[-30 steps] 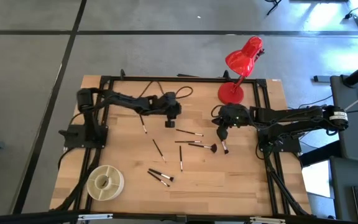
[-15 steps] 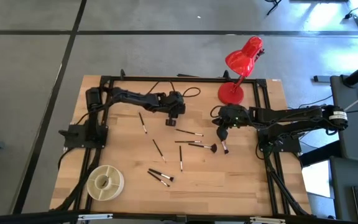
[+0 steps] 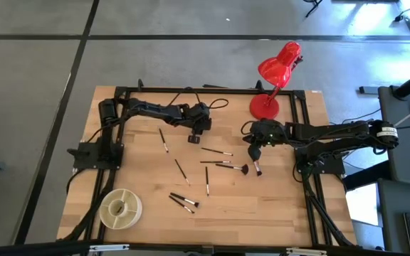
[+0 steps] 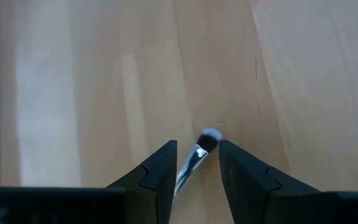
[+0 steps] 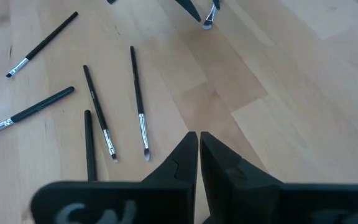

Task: Pick & Place Makeup Brushes
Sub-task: Put the black eyeshadow brush into the makeup organizer

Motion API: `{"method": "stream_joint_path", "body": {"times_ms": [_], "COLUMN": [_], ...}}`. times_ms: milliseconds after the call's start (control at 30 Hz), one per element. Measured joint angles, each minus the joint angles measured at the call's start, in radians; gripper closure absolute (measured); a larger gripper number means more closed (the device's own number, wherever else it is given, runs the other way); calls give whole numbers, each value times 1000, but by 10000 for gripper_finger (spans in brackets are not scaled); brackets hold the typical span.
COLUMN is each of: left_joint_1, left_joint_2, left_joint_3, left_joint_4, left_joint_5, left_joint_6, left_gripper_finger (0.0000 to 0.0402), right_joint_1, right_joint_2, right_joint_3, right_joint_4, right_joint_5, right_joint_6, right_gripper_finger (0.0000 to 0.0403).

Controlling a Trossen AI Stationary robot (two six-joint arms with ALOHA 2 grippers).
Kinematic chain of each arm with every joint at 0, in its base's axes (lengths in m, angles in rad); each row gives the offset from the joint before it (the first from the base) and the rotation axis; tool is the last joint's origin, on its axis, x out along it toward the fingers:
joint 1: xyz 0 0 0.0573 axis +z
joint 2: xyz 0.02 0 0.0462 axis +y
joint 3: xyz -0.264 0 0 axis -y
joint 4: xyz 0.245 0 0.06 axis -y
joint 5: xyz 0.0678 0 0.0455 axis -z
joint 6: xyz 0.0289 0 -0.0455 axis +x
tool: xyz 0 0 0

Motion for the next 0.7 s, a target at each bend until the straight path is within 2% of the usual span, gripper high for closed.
{"method": "stream_joint_path", "body": {"times_ms": [367, 700], "left_joint_1": [0, 22], "left_joint_2": [41, 46], "left_joint_3": [2, 18], "left_joint_4": [42, 17], "left_joint_5": [-8, 45], "left_joint_6": [-9, -83], "left_gripper_finger": [288, 347], "right_joint_1": [0, 0], "right_joint_2": [0, 0], "right_joint_3": [0, 0], "right_joint_4": [-1, 0], "right_joint_5": [-1, -2], "right_joint_6": [7, 7], "right_gripper_finger": [383, 383]}}
